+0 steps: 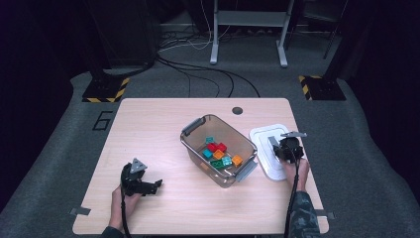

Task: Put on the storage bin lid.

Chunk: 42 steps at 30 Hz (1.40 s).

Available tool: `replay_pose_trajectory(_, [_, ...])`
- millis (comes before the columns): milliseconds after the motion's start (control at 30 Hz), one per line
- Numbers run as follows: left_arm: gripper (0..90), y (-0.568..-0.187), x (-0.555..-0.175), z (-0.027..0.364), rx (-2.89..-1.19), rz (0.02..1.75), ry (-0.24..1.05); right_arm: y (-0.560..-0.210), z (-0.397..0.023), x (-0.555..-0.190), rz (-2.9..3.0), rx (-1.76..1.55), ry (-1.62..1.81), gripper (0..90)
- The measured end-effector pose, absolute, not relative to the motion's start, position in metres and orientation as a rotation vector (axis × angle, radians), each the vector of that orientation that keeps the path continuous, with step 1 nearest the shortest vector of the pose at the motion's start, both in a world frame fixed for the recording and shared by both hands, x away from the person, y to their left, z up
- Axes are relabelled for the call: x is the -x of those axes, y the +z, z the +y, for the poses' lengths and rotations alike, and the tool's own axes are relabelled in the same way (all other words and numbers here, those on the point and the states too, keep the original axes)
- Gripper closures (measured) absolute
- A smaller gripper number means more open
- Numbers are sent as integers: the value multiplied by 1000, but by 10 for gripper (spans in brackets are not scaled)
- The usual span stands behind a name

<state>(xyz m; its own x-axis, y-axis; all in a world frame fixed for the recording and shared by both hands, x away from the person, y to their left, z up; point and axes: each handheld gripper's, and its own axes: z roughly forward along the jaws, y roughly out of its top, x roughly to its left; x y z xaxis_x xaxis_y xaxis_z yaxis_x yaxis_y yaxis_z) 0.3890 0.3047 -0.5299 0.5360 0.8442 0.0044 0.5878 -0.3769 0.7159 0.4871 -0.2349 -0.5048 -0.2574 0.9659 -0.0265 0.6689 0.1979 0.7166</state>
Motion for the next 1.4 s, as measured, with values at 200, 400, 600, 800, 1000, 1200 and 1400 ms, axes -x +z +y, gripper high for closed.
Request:
replay_pose_trajectory(200, [10,-530,-389,305,-2104,1153,492,-503,-237,-485,2015,-1523,839,668])
replay_pose_trajectory(400, [10,-530,-389,305,-2104,1154,492,-493,-242,-480,2002,-1508,883,668])
replay_pose_trajectory(600, [10,-530,-389,305,-2104,1154,492,-477,-243,-475,2000,-1480,921,668])
replay_pose_trajectory(800, [10,-530,-389,305,-2102,1157,490,-462,-237,-471,2017,-1436,920,668])
replay_pose_trajectory(1000, [10,-530,-389,305,-2104,1155,492,-452,-236,-470,2020,-1420,929,668])
replay_pose_trajectory(1200, [11,-530,-389,305,-2104,1155,491,-443,-234,-469,2020,-1397,930,668])
replay_pose_trajectory(1400, [11,-530,-389,305,-2104,1155,491,-427,-235,-467,2021,-1373,948,668])
